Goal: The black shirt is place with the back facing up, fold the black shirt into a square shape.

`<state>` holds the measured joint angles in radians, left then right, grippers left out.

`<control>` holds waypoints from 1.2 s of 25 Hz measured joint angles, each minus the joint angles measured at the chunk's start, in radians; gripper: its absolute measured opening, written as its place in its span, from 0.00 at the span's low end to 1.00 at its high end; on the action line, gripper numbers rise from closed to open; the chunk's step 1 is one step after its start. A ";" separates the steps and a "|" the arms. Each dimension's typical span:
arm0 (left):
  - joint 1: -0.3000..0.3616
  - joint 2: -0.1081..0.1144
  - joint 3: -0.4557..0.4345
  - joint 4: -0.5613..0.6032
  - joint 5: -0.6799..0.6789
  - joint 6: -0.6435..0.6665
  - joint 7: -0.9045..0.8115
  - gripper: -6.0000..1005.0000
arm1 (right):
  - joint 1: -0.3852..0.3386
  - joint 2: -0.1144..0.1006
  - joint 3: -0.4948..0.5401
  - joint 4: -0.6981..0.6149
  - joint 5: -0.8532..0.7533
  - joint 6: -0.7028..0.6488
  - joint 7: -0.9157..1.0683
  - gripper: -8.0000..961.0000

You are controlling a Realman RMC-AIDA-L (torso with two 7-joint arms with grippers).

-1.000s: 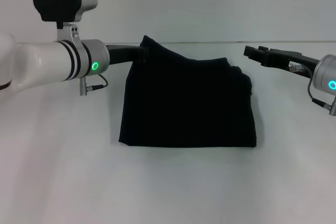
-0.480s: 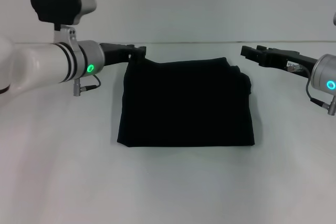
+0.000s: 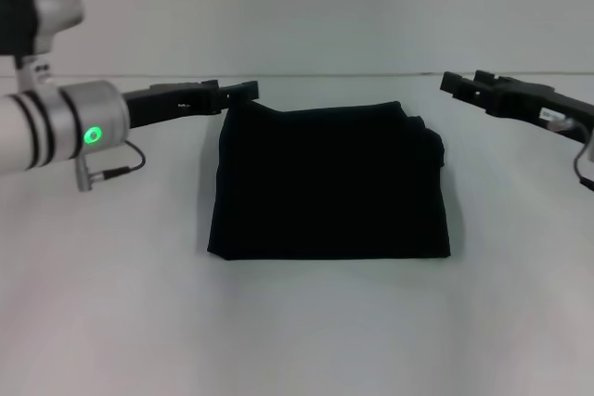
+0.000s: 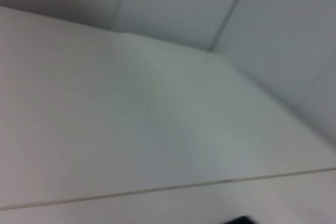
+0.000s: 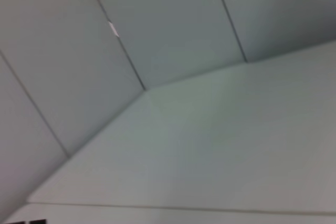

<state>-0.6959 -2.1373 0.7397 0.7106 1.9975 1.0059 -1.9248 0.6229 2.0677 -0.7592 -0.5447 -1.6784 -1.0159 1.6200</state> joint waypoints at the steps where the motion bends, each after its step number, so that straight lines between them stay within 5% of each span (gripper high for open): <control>1: 0.013 0.002 -0.027 0.000 -0.024 0.053 0.017 0.53 | -0.008 -0.001 0.015 0.000 0.000 -0.031 -0.016 0.71; 5: 0.058 0.005 -0.174 -0.044 -0.131 0.269 0.152 0.72 | -0.040 -0.004 0.055 -0.001 0.000 -0.130 -0.069 0.77; 12: 0.100 0.002 -0.234 -0.092 -0.158 0.348 0.308 0.87 | -0.069 0.018 0.062 0.019 0.000 -0.185 -0.255 0.90; 15: 0.103 -0.002 -0.230 -0.095 -0.150 0.359 0.369 0.86 | -0.066 0.018 0.059 0.028 -0.003 -0.192 -0.286 0.98; 30: 0.089 0.003 -0.217 -0.144 -0.128 0.352 0.592 0.86 | -0.044 0.020 0.038 0.035 -0.011 -0.202 -0.299 0.96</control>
<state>-0.6065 -2.1348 0.5227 0.5662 1.8695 1.3576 -1.3328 0.5784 2.0875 -0.7212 -0.5098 -1.6892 -1.2176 1.3214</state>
